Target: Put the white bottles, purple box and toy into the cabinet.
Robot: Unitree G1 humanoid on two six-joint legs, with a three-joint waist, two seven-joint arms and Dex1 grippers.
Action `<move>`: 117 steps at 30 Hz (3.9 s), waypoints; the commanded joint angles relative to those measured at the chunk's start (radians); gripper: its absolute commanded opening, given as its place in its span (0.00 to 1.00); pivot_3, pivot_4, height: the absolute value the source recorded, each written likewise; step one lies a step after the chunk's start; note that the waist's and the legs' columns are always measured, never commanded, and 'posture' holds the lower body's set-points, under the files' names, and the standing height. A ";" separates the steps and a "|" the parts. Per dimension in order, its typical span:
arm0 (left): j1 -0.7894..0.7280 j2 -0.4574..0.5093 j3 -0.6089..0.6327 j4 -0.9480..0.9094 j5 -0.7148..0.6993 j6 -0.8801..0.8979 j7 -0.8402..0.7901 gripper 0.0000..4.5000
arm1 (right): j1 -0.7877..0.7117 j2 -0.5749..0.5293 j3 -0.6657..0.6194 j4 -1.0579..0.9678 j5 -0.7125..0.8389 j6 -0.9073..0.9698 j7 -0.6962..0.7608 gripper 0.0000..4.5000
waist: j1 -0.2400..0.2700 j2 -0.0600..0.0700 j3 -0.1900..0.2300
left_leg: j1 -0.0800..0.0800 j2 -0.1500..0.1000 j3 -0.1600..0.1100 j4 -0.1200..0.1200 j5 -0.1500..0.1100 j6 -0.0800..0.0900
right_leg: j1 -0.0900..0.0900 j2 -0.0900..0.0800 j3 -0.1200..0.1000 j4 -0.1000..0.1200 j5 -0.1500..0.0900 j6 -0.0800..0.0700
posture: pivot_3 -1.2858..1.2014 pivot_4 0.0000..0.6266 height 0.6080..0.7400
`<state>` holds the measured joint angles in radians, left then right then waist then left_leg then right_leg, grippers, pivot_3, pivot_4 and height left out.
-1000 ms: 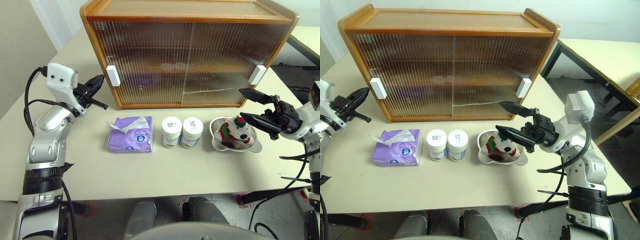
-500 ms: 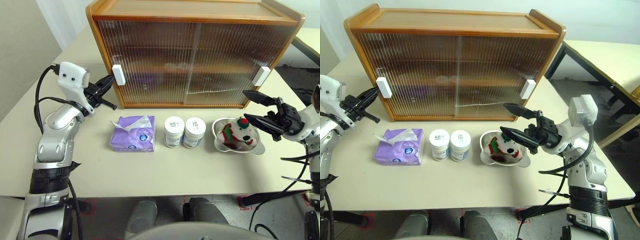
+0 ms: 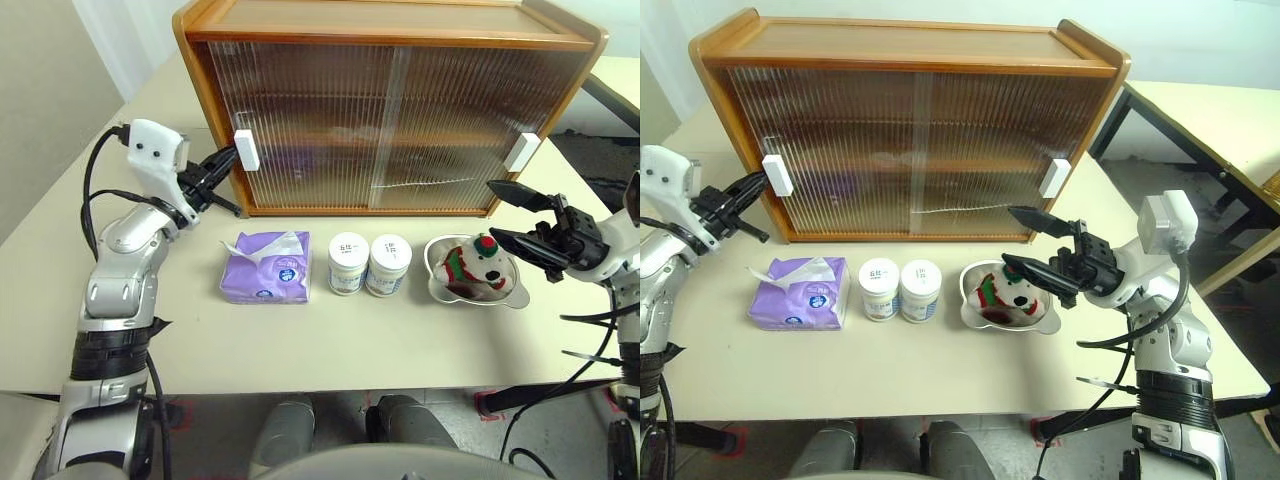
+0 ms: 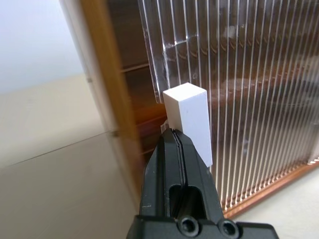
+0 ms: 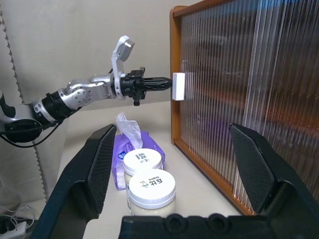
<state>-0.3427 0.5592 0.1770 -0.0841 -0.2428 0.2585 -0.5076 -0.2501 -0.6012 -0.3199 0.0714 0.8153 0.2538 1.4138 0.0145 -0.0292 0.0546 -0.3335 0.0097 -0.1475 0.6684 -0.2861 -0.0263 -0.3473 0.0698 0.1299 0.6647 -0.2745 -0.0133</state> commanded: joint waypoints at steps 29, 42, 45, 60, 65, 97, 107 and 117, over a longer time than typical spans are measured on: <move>-0.159 -0.119 -0.144 0.170 0.059 -0.081 -0.049 0.01 | 0.008 0.009 0.011 -0.072 0.036 0.045 0.009 1.00 | -0.029 0.000 0.000 | 0.002 -0.001 0.000 0.009 -0.002 0.004 | 0.007 0.000 0.000 -0.001 0.000 0.007 | 0.49 0.03 1.00; -0.209 -0.171 -0.187 0.189 0.066 -0.069 -0.067 0.01 | 0.002 -0.001 0.024 -0.101 0.037 0.079 0.009 1.00 | -0.028 0.000 0.000 | 0.003 -0.001 0.000 0.010 -0.002 0.004 | 0.009 0.000 0.000 -0.002 -0.002 0.011 | 0.49 0.05 1.00; -0.219 -0.180 -0.202 0.194 0.076 -0.071 -0.071 0.01 | -0.001 0.000 0.026 -0.105 0.038 0.082 0.004 1.00 | -0.028 0.000 0.000 | 0.003 -0.001 0.000 0.010 -0.002 0.004 | 0.009 0.000 0.000 -0.002 -0.002 0.012 | 0.49 0.05 1.00; -0.269 -0.240 -0.262 0.235 0.099 -0.077 -0.083 0.01 | -0.007 0.011 0.034 -0.152 0.053 0.115 -0.033 1.00 | -0.028 0.000 0.000 | 0.003 -0.001 0.000 0.010 -0.003 0.005 | 0.010 0.000 0.000 -0.004 -0.003 0.016 | 0.49 0.06 1.00; -0.286 -0.252 -0.268 0.256 0.102 -0.084 -0.088 0.01 | -0.004 0.007 0.034 -0.163 0.055 0.120 -0.040 1.00 | -0.028 0.000 0.000 | 0.002 -0.001 0.000 0.010 -0.003 0.005 | 0.010 0.000 0.000 -0.005 -0.003 0.016 | 0.49 0.06 1.00; -0.360 -0.310 -0.293 0.365 0.123 -0.161 -0.120 0.01 | -0.028 0.008 0.048 -0.189 0.057 0.153 -0.070 1.00 | -0.029 0.001 0.000 | -0.001 -0.001 0.000 0.010 -0.005 0.010 | 0.012 -0.001 0.001 -0.017 0.001 0.024 | 0.48 0.05 1.00; -0.145 -0.136 -0.177 -0.089 -0.045 0.161 -0.158 0.52 | -0.053 0.021 0.088 -0.182 0.050 0.154 -0.060 1.00 | -0.038 0.002 0.000 | 0.000 -0.001 0.001 0.008 -0.005 0.009 | 0.011 0.000 0.001 -0.016 0.003 0.022 | 0.50 0.06 1.00; 0.132 0.200 0.088 -0.411 -0.277 0.492 -0.238 1.00 | -0.080 0.018 0.102 -0.152 0.041 0.147 -0.054 1.00 | -0.026 0.002 0.000 | 0.000 -0.001 0.000 0.006 -0.007 0.008 | 0.009 0.000 0.001 -0.014 0.000 0.004 | 0.51 0.06 1.00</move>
<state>-0.2301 0.7402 0.2328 -0.4609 -0.4831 0.7053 -0.7285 -0.3222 -0.5787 -0.2199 -0.0874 0.8624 0.4057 1.3530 -0.0114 -0.0273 0.0544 -0.3338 0.0093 -0.1478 0.6747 -0.2937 -0.0180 -0.3396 0.0698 0.1304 0.6514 -0.2743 -0.0100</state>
